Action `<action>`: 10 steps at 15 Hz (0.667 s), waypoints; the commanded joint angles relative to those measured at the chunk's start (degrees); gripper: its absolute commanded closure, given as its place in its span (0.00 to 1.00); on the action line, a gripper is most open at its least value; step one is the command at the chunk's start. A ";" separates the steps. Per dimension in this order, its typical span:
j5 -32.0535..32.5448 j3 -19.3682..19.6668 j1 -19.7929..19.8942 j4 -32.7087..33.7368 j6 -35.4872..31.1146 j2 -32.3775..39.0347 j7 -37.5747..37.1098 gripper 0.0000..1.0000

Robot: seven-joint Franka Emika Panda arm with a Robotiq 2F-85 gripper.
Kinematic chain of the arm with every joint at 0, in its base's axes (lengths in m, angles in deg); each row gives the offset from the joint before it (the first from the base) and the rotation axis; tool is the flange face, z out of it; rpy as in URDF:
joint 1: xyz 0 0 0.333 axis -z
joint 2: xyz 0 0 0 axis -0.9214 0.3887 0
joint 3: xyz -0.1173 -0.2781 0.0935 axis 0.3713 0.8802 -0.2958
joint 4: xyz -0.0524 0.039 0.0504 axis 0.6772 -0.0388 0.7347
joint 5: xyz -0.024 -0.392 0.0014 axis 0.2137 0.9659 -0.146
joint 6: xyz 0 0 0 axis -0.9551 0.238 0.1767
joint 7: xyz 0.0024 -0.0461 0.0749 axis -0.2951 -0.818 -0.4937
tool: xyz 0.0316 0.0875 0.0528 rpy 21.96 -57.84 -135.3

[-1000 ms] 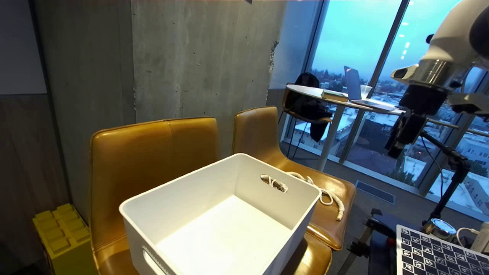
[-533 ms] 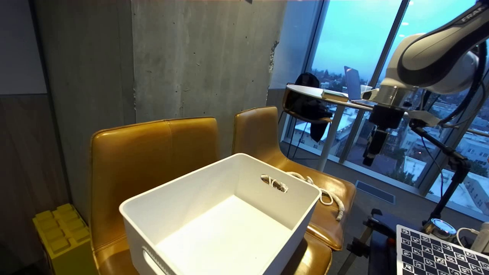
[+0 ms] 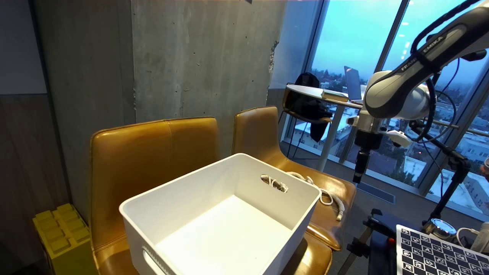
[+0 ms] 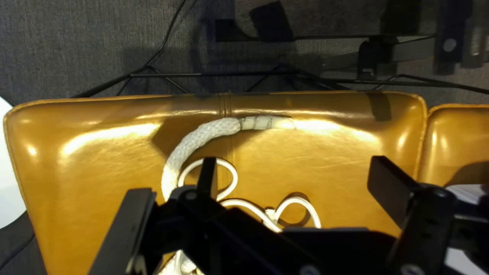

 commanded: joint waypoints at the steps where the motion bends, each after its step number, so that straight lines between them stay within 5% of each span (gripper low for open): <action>1: 2.70 -2.17 4.22 6.84 -2.07 8.32 -0.87 0.00; 10: 8.92 -4.09 7.85 17.50 -4.49 23.23 -6.55 0.00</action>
